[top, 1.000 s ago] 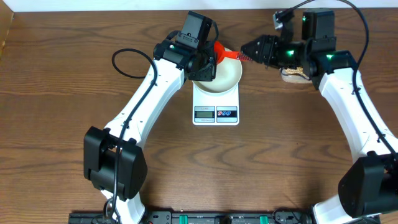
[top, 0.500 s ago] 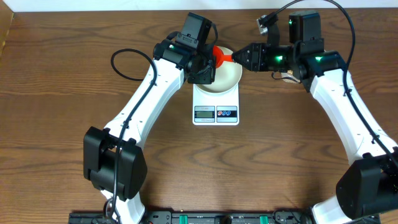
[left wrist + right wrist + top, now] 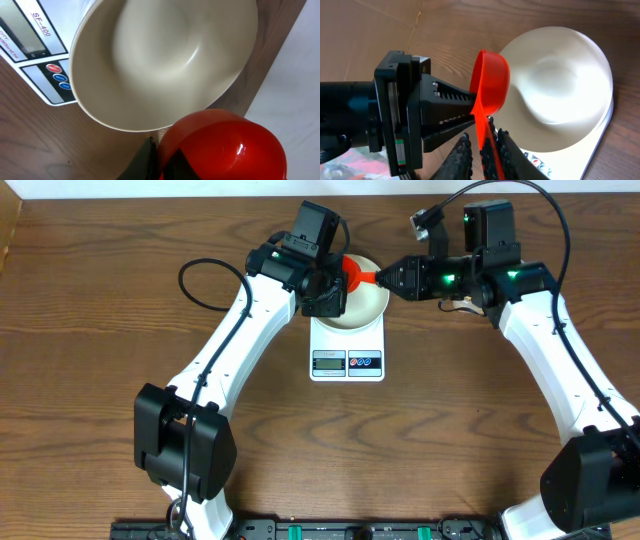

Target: Scoop item into bowl and weigh 50g on scale

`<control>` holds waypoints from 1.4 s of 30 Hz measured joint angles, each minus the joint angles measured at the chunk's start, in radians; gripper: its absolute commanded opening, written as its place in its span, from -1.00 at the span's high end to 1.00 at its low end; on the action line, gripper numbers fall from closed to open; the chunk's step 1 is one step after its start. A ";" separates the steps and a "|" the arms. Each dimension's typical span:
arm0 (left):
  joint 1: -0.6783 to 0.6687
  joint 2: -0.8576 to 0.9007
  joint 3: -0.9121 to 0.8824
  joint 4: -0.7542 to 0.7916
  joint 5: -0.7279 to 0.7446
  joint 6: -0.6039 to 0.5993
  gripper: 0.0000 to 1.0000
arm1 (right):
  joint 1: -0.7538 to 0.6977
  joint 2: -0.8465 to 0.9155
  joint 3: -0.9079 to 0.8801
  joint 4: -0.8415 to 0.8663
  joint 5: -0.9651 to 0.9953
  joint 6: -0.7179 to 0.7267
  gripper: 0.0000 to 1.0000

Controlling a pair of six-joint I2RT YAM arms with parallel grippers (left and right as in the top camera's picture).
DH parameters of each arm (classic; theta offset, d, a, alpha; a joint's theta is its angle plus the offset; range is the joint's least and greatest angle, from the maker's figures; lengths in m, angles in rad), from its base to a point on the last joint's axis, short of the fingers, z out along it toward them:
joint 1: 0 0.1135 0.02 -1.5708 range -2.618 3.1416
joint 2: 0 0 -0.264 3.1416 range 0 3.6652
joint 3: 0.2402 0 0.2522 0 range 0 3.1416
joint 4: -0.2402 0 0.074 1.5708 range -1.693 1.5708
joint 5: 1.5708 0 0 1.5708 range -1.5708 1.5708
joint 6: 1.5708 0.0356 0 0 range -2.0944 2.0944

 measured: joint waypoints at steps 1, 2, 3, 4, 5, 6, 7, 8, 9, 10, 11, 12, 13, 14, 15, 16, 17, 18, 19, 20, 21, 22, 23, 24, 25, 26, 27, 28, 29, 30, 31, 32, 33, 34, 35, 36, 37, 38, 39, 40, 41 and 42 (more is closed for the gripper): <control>0.000 0.000 0.000 -0.001 0.001 0.000 0.85 | 0.000 0.000 0.000 -0.002 0.000 -0.002 0.73; 0.000 0.000 0.000 0.000 0.001 0.000 0.86 | 0.000 0.000 0.000 -0.002 0.000 -0.003 0.74; 0.000 0.000 0.000 -0.001 0.001 0.000 0.86 | 0.000 0.000 0.000 -0.003 0.000 -0.003 0.77; 0.000 0.000 0.000 0.000 0.001 0.000 0.86 | 0.000 0.000 0.000 -0.004 0.000 -0.004 0.79; 0.000 0.000 0.000 -0.001 0.001 0.000 0.86 | 0.000 0.000 0.000 -0.004 0.000 -0.004 0.81; 0.000 0.000 0.000 -0.001 0.001 0.000 0.86 | 0.000 0.000 0.000 -0.004 0.000 -0.004 0.85; 0.000 0.000 0.000 -0.001 0.001 0.000 0.86 | 0.000 0.000 0.000 -0.004 0.000 -0.004 0.87; 0.000 0.000 0.000 0.000 0.001 0.000 0.86 | 0.000 0.000 0.000 -0.004 0.000 -0.005 0.90; 0.000 0.000 0.000 0.000 0.001 0.000 0.85 | 0.000 0.000 0.000 -0.005 0.000 -0.006 0.92; 0.000 0.000 0.000 0.000 0.001 0.000 0.85 | 0.000 0.000 0.000 -0.005 0.000 -0.006 0.94; 0.000 0.000 0.000 -0.001 0.001 0.000 0.85 | 0.000 0.000 0.000 -0.005 0.000 -0.005 0.97; 0.000 0.000 0.000 0.000 0.001 0.000 0.85 | 0.000 0.000 0.000 -0.005 0.000 -0.005 0.98; 0.000 0.000 0.000 0.000 0.001 0.000 0.85 | 0.000 0.000 0.000 -0.005 -0.002 -0.003 0.98; 0.000 0.000 0.000 0.000 0.001 0.000 0.85 | 0.000 0.000 0.000 -0.004 -0.003 -0.003 0.98; 0.000 0.000 0.000 -0.001 0.001 0.000 0.84 | 0.000 0.000 0.000 -0.005 -0.004 -0.003 0.98; 0.000 0.000 0.000 -0.001 0.001 0.000 0.83 | 0.000 0.000 0.000 -0.004 -0.004 -0.003 0.98; 0.000 0.000 0.000 -0.001 0.001 0.000 0.75 | 0.000 0.000 0.000 -0.004 -0.005 -0.002 0.98; 0.000 0.000 0.000 0.000 0.001 0.000 0.66 | 0.000 0.000 0.000 -0.003 -0.006 -0.002 0.98; 0.000 0.000 0.000 0.000 0.001 -0.002 0.31 | 0.000 0.000 0.000 -0.003 -0.008 0.000 0.98; 0.000 0.000 0.000 0.000 0.005 0.000 0.04 | 0.000 0.000 0.000 -0.002 -0.008 0.001 0.98; 0.000 0.000 0.000 0.000 0.005 0.000 -0.15 | -0.002 0.000 0.000 0.000 -0.009 0.003 0.98; 0.000 0.000 0.000 0.000 0.006 0.001 -0.22 | -0.002 0.000 0.000 0.001 -0.009 0.005 0.98; 0.000 0.000 0.000 0.000 0.006 0.000 -0.28 | -0.004 0.000 0.000 0.002 -0.009 0.008 0.98; 0.000 0.000 0.000 0.000 0.008 -0.002 -0.35 | -0.008 0.000 0.000 0.002 -0.010 0.014 0.98; 0.000 0.000 0.000 0.000 0.008 -0.002 -0.40 | -0.014 0.000 0.000 0.003 -0.010 0.017 0.98; 0.000 0.000 0.000 0.000 0.008 -0.002 -0.49 | -0.021 0.000 0.000 0.005 -0.011 0.022 0.98; 0.000 0.000 0.000 0.000 0.008 -0.001 -0.56 | -0.027 0.000 0.000 0.006 -0.011 0.024 0.98; 0.000 0.000 0.000 0.000 0.008 -0.001 -0.62 | -0.036 0.000 0.000 0.009 -0.011 0.027 0.98; 0.000 0.000 0.000 0.000 0.008 0.000 -0.64 | -0.045 0.000 0.000 0.010 -0.012 0.031 0.98; 0.000 0.000 0.000 0.000 0.008 0.001 -0.64 | -0.055 0.000 0.000 0.012 -0.011 0.035 0.98; 0.000 0.000 0.000 0.000 0.008 0.000 -0.64 | -0.065 0.000 0.000 0.015 -0.011 0.042 0.98; 0.000 0.000 0.000 0.000 0.008 0.000 -0.65 | -0.075 0.000 0.000 0.018 -0.011 0.047 0.98; 0.000 0.000 0.000 -0.001 0.008 0.000 -0.65 | -0.088 0.000 0.000 0.022 -0.012 0.053 0.98; 0.000 0.000 0.000 -0.003 0.008 0.000 -0.65 | -0.105 0.000 0.000 0.024 -0.012 0.058 0.98; 0.000 0.000 0.000 -0.006 0.007 0.007 -0.65 | -0.121 0.000 0.000 0.026 -0.012 0.063 0.98; 0.000 0.000 0.000 -0.009 0.007 0.021 -0.65 | -0.138 0.000 0.000 0.029 -0.012 0.068 0.98; 0.000 0.000 0.000 -0.011 0.004 0.050 -0.65 | -0.161 0.000 0.000 0.033 -0.012 0.077 0.98; 0.000 0.000 0.000 -0.011 0.000 0.080 -0.65 | -0.182 0.000 0.000 0.038 -0.012 0.085 0.98; 0.001 0.000 0.000 -0.011 -0.005 0.106 -0.65 | -0.210 0.000 0.000 0.041 -0.013 0.094 0.98; 0.001 0.000 0.000 -0.011 -0.017 0.153 -0.65 | -0.235 0.000 0.000 0.043 -0.016 0.101 0.98; 0.003 0.000 0.000 -0.011 -0.027 0.203 -0.65 | -0.259 0.000 0.000 0.046 -0.019 0.106 0.98; 0.005 0.000 0.000 -0.011 -0.039 0.271 -0.65 | -0.284 0.000 0.000 0.046 -0.024 0.111 0.98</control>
